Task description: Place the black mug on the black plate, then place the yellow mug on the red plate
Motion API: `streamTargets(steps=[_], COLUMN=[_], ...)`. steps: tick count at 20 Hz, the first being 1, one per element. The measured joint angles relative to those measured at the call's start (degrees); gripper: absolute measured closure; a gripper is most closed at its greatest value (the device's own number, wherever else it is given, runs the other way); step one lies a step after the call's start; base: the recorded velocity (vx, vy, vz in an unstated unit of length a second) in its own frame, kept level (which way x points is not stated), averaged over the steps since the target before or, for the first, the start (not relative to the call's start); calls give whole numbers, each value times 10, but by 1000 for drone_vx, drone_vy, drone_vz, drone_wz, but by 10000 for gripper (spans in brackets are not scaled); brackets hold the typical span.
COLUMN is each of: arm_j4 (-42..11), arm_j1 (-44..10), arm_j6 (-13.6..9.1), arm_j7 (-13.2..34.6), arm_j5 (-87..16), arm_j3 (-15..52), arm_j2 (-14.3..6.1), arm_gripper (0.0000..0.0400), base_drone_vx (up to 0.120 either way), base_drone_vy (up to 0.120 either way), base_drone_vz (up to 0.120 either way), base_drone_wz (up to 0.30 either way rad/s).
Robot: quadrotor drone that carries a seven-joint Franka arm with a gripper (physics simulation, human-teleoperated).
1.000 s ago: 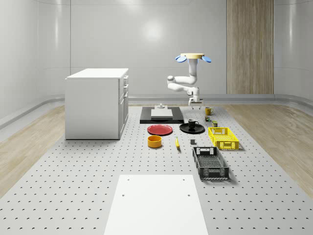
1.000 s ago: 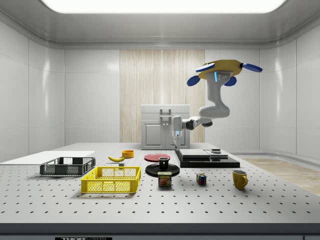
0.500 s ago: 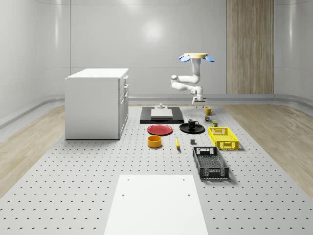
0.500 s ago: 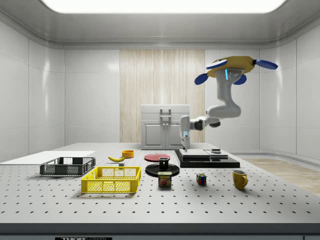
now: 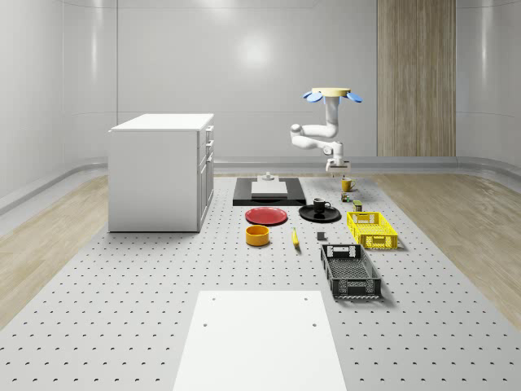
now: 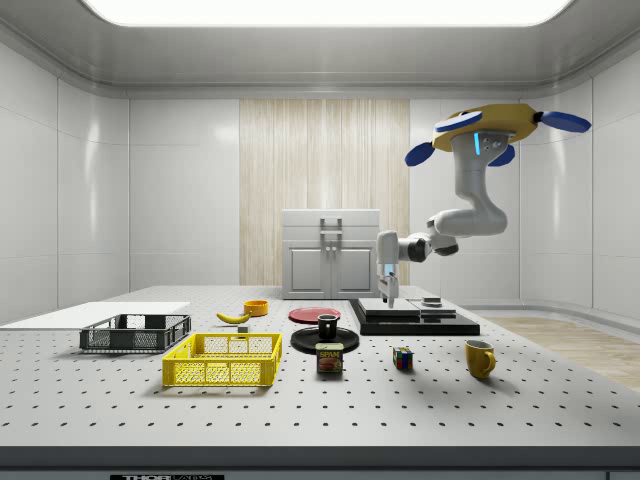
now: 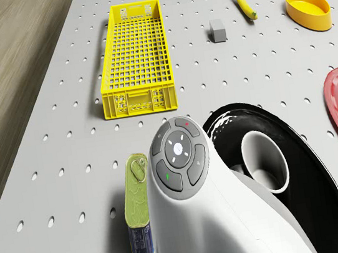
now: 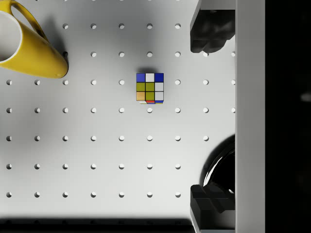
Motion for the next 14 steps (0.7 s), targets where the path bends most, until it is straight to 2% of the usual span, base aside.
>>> streamTargets(steps=[7,14], arm_j4=[0,0], arm_j1=[1,1], arm_j6=[-1,-2], arm_j7=[0,-1], arm_j5=[-1,-1], arm_j3=[0,0], arm_j2=[1,2], arm_gripper=[0,0], base_drone_vx=[-120,-120], base_drone_vy=[114,0], base_drone_vz=[0,0], base_drone_wz=[0,0])
